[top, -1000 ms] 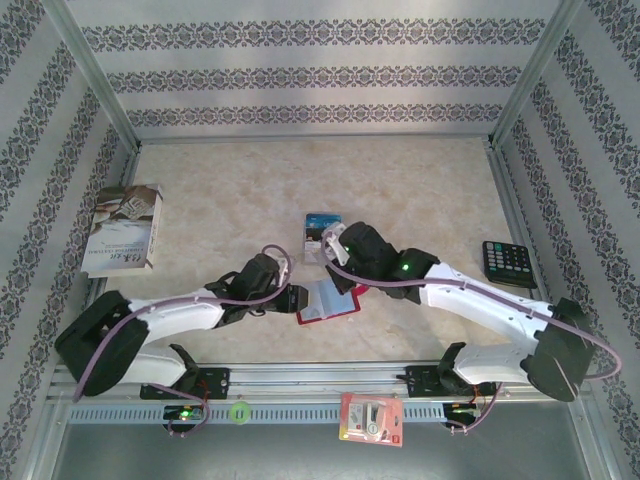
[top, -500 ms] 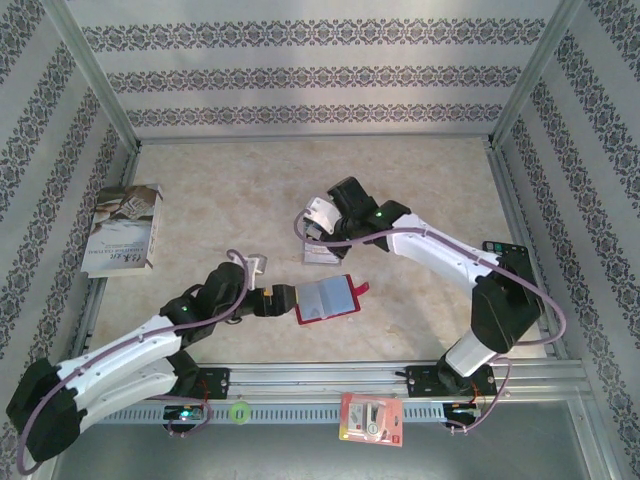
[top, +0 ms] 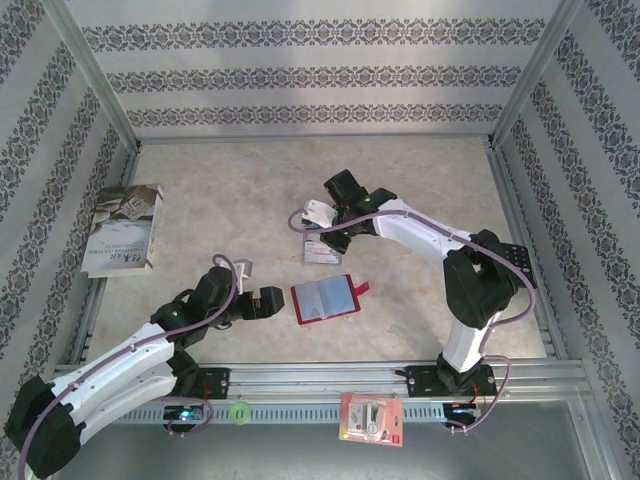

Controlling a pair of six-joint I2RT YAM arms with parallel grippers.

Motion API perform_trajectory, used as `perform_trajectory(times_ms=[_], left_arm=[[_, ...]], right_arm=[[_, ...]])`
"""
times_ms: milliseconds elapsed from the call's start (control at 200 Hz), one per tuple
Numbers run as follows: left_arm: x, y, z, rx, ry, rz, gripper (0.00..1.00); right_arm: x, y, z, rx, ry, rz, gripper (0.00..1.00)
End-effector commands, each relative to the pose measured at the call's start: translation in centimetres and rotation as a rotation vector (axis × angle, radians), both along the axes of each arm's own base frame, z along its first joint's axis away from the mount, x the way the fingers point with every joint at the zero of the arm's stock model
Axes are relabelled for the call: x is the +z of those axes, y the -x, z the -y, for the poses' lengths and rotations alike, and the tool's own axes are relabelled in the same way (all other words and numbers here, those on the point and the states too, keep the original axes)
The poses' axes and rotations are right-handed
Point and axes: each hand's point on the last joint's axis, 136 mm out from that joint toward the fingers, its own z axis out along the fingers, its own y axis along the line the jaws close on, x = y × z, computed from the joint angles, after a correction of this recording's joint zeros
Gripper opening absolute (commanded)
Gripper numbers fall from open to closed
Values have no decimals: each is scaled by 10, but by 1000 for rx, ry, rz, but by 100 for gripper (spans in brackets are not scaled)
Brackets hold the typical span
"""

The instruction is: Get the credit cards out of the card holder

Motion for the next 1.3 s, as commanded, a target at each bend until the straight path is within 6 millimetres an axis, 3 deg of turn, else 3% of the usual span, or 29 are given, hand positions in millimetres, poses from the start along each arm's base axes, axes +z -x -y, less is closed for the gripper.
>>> perform_trajectory(times_ms=[0,445,530,635,700,809,884,969,1084,1294], left_arm=[[-8,1,-8,20,-24,-34,100],[-15,-5,-8,30,-8,-58,100],[-12,-5,-4,14,13,-46,100],[-5,-7,-3,18,37,-23,100],[0,-8,-3,22,51,-3,100],[7,-10,-4,37,72,30,100],[9,-12,-4,45,81,44,100],[8,-13,-7,58,69,46,100],[3,-12,-16,95,31,40,100],[-3,-8,-25,127,28,50,100]], right_arm=[[6,-2,0,31,-20,-12,0],[-4,5,-3,53,-22,-91,0],[-1,-9,-1,-7,-18,-44,22],[21,-29,-2,-107,-93,58,33],[48,-34,-5,-170,-190,127,36],[88,-26,-11,-282,-385,143,41],[95,-15,-12,-395,-452,102,42],[79,9,-11,-496,-446,55,44],[41,48,-4,-601,-361,-9,46],[-26,122,-12,-594,-199,-97,46]])
